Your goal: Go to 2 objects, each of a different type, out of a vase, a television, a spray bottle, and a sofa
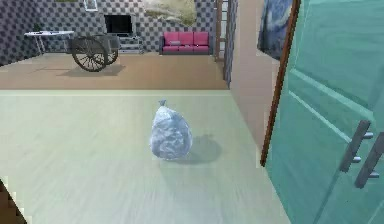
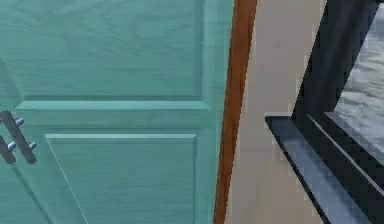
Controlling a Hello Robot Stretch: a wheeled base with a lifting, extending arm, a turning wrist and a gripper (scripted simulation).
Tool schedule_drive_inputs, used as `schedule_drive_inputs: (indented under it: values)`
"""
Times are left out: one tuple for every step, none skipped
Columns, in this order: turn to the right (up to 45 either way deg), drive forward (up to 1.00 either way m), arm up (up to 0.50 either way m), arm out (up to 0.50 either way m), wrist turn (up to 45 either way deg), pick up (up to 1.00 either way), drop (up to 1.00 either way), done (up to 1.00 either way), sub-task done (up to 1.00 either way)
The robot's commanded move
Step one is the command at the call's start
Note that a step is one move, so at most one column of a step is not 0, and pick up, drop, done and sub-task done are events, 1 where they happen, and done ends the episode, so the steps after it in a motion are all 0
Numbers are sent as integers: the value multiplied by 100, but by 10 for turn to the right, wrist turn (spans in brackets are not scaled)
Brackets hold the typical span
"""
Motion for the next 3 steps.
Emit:
schedule_drive_inputs:
  values:
    - [0, 5, 0, 0, 0, 0, 0, 0, 0]
    - [-240, 0, 0, 0, 0, 0, 0, 0, 0]
    - [0, 100, 0, 0, 0, 0, 0, 0, 0]
